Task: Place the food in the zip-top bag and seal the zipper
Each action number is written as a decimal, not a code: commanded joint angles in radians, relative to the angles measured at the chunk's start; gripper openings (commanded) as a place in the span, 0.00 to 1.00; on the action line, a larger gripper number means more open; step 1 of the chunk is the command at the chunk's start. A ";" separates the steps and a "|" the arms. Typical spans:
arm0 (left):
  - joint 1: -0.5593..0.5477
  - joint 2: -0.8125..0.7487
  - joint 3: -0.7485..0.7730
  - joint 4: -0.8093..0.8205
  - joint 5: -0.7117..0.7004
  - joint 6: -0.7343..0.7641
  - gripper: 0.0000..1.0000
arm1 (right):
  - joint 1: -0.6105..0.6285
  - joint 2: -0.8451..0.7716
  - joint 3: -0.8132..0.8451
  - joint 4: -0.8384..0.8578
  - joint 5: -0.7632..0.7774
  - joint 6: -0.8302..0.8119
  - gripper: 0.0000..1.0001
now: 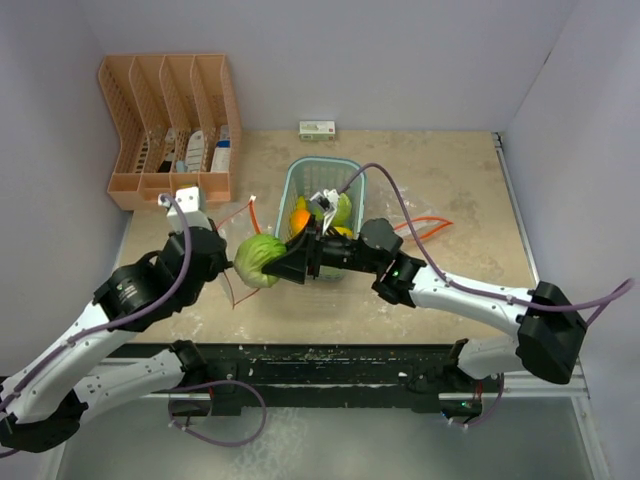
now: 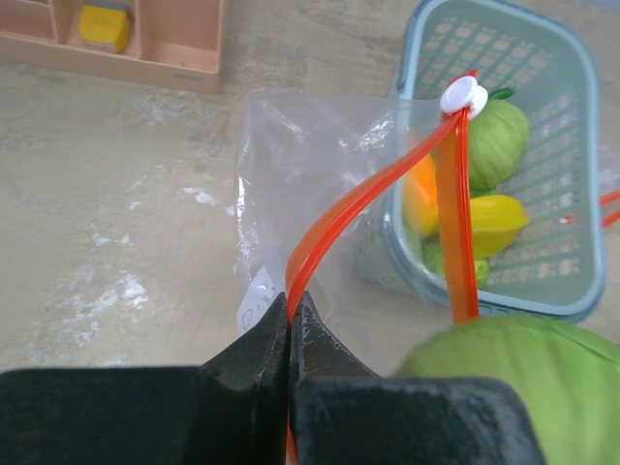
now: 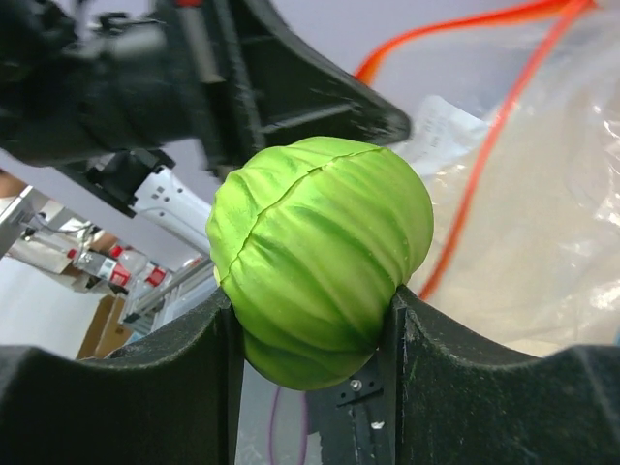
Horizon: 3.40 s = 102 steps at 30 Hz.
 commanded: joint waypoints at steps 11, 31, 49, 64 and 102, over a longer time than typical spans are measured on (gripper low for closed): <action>0.001 -0.147 -0.045 0.137 0.147 -0.086 0.00 | 0.078 0.067 0.229 -0.353 0.498 -0.173 0.08; 0.001 -0.168 -0.061 0.265 0.195 -0.100 0.00 | 0.347 0.369 0.621 -0.859 1.097 -0.303 0.43; 0.001 -0.199 -0.132 0.140 0.079 -0.142 0.00 | 0.351 0.071 0.450 -0.695 0.745 -0.407 0.99; 0.001 -0.234 -0.137 0.109 0.060 -0.158 0.00 | 0.048 0.175 0.600 -0.982 0.989 -0.319 0.98; 0.001 -0.314 -0.161 0.042 0.081 -0.155 0.00 | -0.172 0.561 0.672 -1.032 1.142 -0.312 0.12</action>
